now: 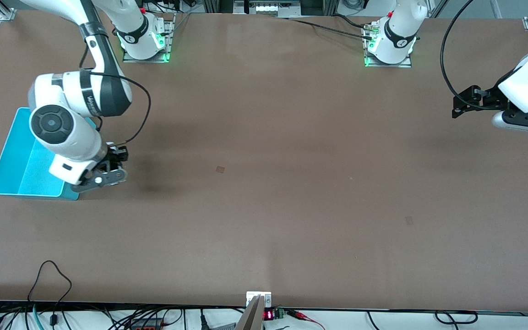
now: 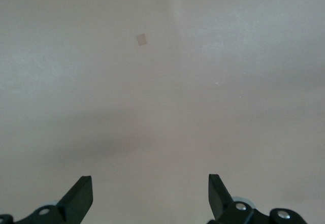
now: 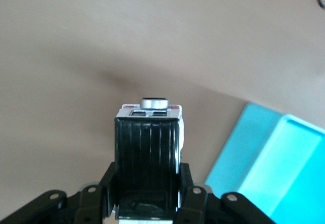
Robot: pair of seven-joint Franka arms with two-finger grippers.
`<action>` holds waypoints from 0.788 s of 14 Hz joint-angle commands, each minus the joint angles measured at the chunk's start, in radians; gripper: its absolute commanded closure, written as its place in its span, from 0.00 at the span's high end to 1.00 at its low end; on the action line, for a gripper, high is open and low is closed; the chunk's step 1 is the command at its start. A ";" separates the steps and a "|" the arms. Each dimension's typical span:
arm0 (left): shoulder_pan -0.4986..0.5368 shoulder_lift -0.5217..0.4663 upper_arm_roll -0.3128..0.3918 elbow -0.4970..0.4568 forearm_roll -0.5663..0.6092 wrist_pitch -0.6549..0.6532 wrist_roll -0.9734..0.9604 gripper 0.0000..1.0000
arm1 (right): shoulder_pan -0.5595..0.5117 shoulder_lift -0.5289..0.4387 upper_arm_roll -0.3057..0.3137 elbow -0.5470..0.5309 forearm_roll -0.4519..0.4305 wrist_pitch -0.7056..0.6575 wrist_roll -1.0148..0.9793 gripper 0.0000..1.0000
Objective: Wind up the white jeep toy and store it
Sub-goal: 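Lift the jeep and carry it over the cyan bin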
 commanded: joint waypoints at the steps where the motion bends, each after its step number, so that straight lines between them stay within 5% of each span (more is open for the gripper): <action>1: -0.004 -0.010 -0.001 0.011 0.007 -0.021 -0.010 1.00 | -0.021 -0.064 -0.050 -0.051 -0.023 -0.023 0.033 0.00; 5: -0.004 -0.010 -0.001 0.011 0.007 -0.022 -0.010 1.00 | -0.116 -0.107 -0.070 -0.132 -0.026 0.006 0.024 0.00; 11: -0.003 -0.010 -0.001 0.011 0.007 -0.033 -0.010 1.00 | -0.260 -0.247 -0.076 -0.415 -0.091 0.259 -0.019 0.00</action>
